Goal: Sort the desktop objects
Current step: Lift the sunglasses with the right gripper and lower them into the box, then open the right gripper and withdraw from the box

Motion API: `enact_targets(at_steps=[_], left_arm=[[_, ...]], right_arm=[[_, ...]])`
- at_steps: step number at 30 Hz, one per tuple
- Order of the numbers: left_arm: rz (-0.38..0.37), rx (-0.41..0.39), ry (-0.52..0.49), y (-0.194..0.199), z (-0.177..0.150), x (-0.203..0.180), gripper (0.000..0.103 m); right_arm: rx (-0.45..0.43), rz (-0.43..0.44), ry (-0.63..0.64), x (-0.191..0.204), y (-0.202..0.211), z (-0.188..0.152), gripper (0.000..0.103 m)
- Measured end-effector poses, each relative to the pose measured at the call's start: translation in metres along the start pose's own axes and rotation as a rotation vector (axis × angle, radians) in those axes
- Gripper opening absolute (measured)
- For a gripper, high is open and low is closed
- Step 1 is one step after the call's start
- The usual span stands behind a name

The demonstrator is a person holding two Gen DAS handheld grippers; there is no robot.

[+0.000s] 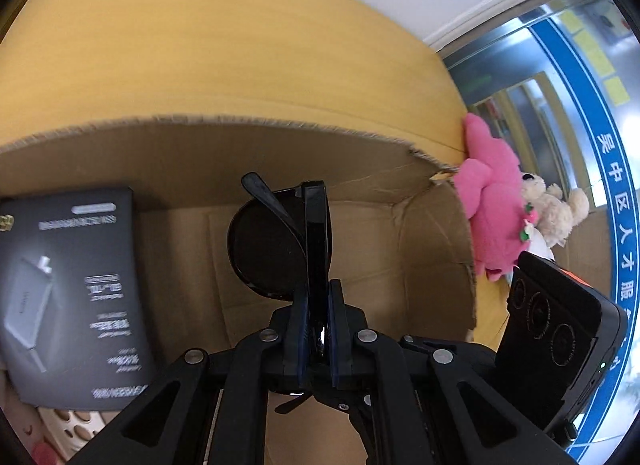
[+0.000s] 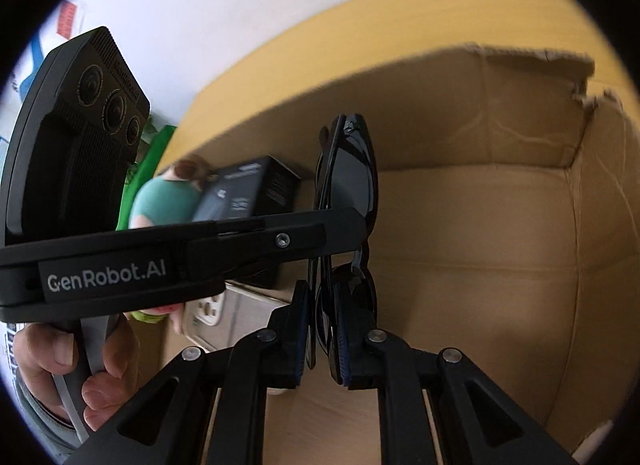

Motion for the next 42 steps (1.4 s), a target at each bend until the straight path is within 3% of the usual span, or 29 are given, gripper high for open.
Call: enact_targets(at_steps=[8,12,16,20,22,23,28,30,32,33,35,38,42], left_arm=[[0.013,0.041,0.048,-0.018,-0.002,0.007,0.006],[0.025,0.057,0.045,-0.012,-0.004,0.005,0.026],[0.046,0.010,-0.016,0.011,-0.010,-0.010,0.041],[0.066,-0.106,-0.093,0.060,-0.027,-0.028,0.042],[0.112,-0.193,-0.137,0.089,-0.038,-0.039,0.045],[0.140,-0.246,-0.157,0.108,-0.046,-0.043,0.048],[0.224,-0.522,-0.227,0.196,-0.100,-0.055,0.074],[0.253,-0.621,-0.257,0.226,-0.128,-0.060,0.080],[0.298,-0.712,-0.277,0.251,-0.158,-0.059,0.089],[0.327,-0.759,-0.281,0.261,-0.174,-0.058,0.098],[0.384,-0.853,-0.288,0.277,-0.207,-0.055,0.103],[0.458,-0.929,-0.325,0.281,-0.254,-0.052,0.103],[0.499,-0.924,-0.357,0.269,-0.301,-0.044,0.103]], right_arm=[[0.011,-0.001,-0.049,-0.007,-0.013,-0.016,0.012],[-0.003,-0.008,-0.053,-0.008,-0.013,-0.019,0.013],[-0.019,-0.016,-0.040,0.001,-0.006,-0.022,0.018],[-0.051,-0.038,0.004,0.018,0.016,-0.031,0.025],[-0.081,-0.052,0.014,0.030,0.031,-0.031,0.043],[-0.103,-0.071,0.033,0.037,0.040,-0.036,0.046],[-0.230,-0.203,0.175,0.077,0.089,-0.060,0.061],[-0.302,-0.245,0.224,0.087,0.125,-0.086,0.067],[-0.377,-0.294,0.258,0.107,0.133,-0.107,0.075],[-0.412,-0.321,0.273,0.115,0.144,-0.121,0.079],[-0.464,-0.369,0.302,0.128,0.161,-0.145,0.079],[-0.524,-0.444,0.322,0.151,0.167,-0.180,0.080],[-0.547,-0.479,0.304,0.157,0.177,-0.220,0.081]])
Point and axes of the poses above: each gripper's, at about its wrist camera, not at the fingertips, and y roughly against the way its jaws point, x to its left, z to its top, the point moved 4 cm from there along -y, roughly the way its jaws point, and after that the axes turned 3 degrees about z, right-handed, at the moved point
